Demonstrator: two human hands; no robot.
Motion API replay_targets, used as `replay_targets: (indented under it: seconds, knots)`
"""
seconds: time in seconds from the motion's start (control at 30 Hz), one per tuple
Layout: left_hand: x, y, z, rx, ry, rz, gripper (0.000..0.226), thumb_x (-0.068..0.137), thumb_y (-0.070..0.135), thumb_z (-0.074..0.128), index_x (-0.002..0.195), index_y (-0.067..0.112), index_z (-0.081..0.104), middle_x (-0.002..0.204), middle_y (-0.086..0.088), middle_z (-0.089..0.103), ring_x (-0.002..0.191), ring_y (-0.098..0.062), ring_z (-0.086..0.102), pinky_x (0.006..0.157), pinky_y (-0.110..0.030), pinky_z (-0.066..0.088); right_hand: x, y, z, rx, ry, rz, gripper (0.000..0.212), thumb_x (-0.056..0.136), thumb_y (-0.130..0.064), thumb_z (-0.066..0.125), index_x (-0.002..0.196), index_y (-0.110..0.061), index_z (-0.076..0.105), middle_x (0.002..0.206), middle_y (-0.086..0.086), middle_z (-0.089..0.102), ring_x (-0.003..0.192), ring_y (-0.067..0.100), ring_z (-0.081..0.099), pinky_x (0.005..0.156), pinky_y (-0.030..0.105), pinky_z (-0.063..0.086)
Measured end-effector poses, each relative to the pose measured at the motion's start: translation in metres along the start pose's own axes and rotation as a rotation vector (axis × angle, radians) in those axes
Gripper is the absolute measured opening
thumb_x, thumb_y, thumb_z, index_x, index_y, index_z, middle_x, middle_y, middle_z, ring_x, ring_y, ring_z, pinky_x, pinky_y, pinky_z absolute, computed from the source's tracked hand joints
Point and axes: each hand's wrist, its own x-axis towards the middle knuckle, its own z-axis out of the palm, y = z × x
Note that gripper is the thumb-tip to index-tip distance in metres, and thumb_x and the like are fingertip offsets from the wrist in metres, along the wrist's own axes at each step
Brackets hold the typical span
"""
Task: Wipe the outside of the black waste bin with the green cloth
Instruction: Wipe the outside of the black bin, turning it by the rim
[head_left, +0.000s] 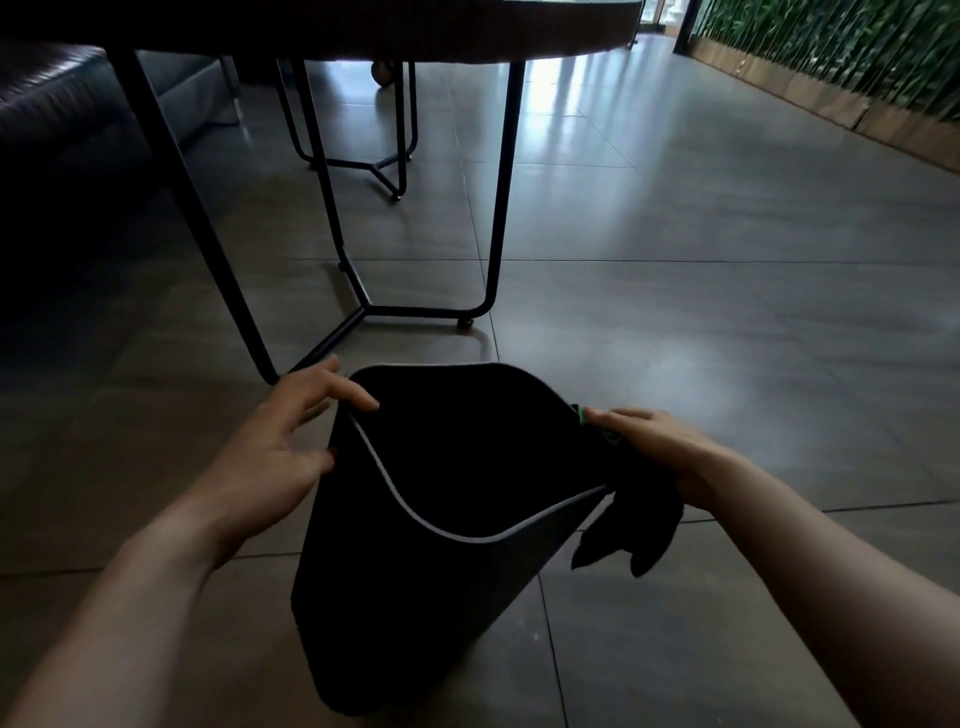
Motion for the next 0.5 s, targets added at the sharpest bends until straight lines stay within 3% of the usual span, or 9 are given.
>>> replay_targets:
  seconds: [0.07, 0.1, 0.17, 0.2, 0.27, 0.4, 0.5]
  knots:
    - [0.003, 0.000, 0.002, -0.068, 0.019, -0.057, 0.060, 0.096, 0.002, 0.056, 0.117, 0.058, 0.058, 0.134, 0.029, 0.056, 0.124, -0.002, 0.058, 0.087, -0.025, 0.053, -0.003, 0.004, 0.000, 0.023, -0.053, 0.017, 0.034, 0.090, -0.043, 0.077, 0.115, -0.020, 0.076, 0.099, 0.008, 0.082, 0.083, 0.025, 0.080, 0.065, 0.035, 0.065]
    - [0.006, -0.002, 0.003, -0.094, 0.032, -0.118, 0.053, 0.100, 0.015, 0.056, 0.127, 0.060, 0.049, 0.133, 0.022, 0.057, 0.123, -0.007, 0.060, 0.087, -0.030, 0.054, -0.005, 0.007, 0.001, 0.046, -0.078, 0.033, 0.031, 0.090, -0.040, 0.077, 0.115, -0.020, 0.076, 0.097, 0.007, 0.082, 0.084, 0.026, 0.080, 0.065, 0.036, 0.065]
    - [0.011, -0.009, 0.003, -0.064, 0.120, -0.254, 0.036, 0.104, 0.036, 0.048, 0.136, 0.051, 0.043, 0.137, 0.005, 0.057, 0.124, -0.021, 0.058, 0.100, -0.048, 0.051, -0.008, 0.011, 0.005, 0.083, -0.132, 0.060, 0.031, 0.091, -0.037, 0.078, 0.117, -0.020, 0.076, 0.100, 0.006, 0.082, 0.090, 0.027, 0.080, 0.068, 0.036, 0.065]
    - [0.013, -0.013, 0.003, -0.015, 0.173, -0.295, 0.027, 0.105, 0.041, 0.042, 0.131, 0.044, 0.050, 0.136, -0.001, 0.060, 0.123, -0.026, 0.058, 0.105, -0.052, 0.048, -0.010, 0.011, 0.008, 0.099, -0.153, 0.066, 0.031, 0.090, -0.035, 0.078, 0.117, -0.020, 0.075, 0.103, 0.007, 0.082, 0.092, 0.028, 0.080, 0.069, 0.036, 0.064]
    - [0.016, -0.016, 0.005, -0.005, 0.247, -0.326, 0.036, 0.105, 0.049, 0.034, 0.118, 0.031, 0.062, 0.128, -0.006, 0.066, 0.120, -0.029, 0.060, 0.107, -0.053, 0.045, -0.013, 0.009, 0.015, 0.124, -0.160, 0.065, 0.030, 0.090, -0.032, 0.079, 0.116, -0.019, 0.075, 0.105, 0.010, 0.081, 0.093, 0.029, 0.079, 0.070, 0.036, 0.064]
    - [0.014, -0.012, 0.015, -0.164, 0.289, -0.347, 0.055, 0.101, 0.061, 0.032, 0.098, 0.022, 0.071, 0.101, -0.003, 0.073, 0.099, -0.024, 0.068, 0.090, -0.040, 0.051, -0.020, 0.001, 0.020, 0.145, -0.116, 0.039, 0.021, 0.092, -0.021, 0.078, 0.112, -0.015, 0.075, 0.102, 0.014, 0.081, 0.087, 0.031, 0.079, 0.067, 0.038, 0.063]
    - [0.019, -0.020, 0.019, -0.234, 0.284, -0.417, 0.053, 0.101, 0.060, 0.035, 0.092, 0.022, 0.071, 0.109, -0.008, 0.074, 0.105, -0.029, 0.069, 0.102, -0.047, 0.051, -0.026, -0.003, 0.015, 0.134, -0.034, -0.025, 0.003, 0.096, -0.018, 0.073, 0.097, -0.020, 0.075, 0.078, 0.005, 0.081, 0.069, 0.023, 0.079, 0.053, 0.032, 0.061]
